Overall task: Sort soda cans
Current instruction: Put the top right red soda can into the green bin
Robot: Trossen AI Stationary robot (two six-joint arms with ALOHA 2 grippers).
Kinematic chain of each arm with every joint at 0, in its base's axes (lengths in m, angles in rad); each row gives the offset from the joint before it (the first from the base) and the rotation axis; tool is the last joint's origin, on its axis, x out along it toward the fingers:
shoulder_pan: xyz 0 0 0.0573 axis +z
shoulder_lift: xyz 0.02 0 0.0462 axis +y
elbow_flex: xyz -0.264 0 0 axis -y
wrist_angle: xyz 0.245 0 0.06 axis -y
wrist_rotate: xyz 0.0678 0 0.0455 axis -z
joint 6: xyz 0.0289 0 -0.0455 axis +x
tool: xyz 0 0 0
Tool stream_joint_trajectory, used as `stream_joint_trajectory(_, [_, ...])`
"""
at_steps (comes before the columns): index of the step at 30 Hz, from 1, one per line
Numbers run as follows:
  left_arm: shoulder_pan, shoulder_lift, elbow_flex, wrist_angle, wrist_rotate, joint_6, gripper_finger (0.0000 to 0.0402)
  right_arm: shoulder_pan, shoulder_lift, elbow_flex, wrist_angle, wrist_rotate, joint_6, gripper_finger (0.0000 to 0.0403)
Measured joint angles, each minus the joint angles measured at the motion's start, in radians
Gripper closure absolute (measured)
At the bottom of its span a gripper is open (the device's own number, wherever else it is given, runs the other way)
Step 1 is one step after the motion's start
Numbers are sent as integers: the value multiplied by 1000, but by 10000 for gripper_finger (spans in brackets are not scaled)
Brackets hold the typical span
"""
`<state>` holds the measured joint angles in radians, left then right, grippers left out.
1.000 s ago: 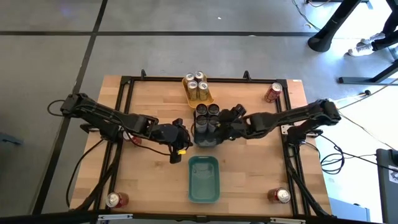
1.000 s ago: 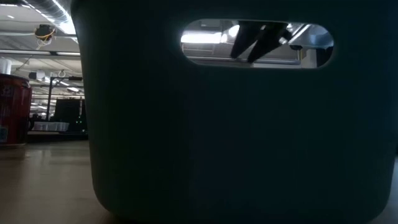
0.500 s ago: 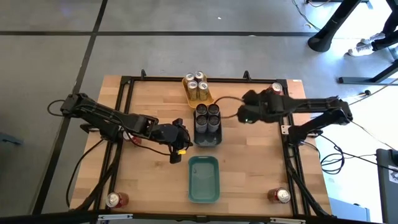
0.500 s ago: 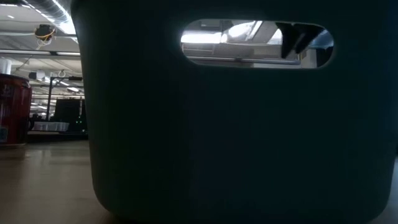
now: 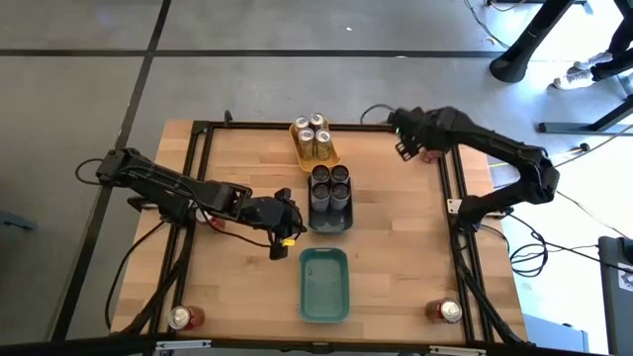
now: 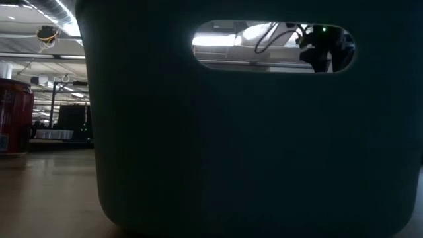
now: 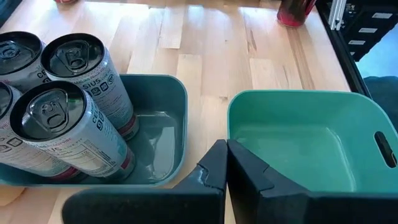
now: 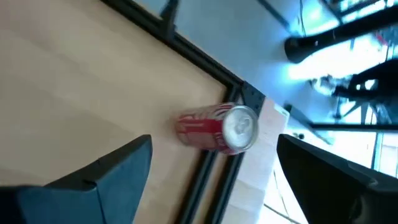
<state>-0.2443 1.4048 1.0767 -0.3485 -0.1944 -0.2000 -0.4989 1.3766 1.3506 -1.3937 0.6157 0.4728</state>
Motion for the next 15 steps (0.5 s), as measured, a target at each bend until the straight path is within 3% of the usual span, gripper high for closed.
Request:
stream_joint_trajectory(6, [0,0,0,0,0,24,401,-208,14,-5,85,-91,-146,58])
stream_joint_trajectory(15, [2,0,0,0,0,45,401,-351,110,-5,109,-113,-238,58])
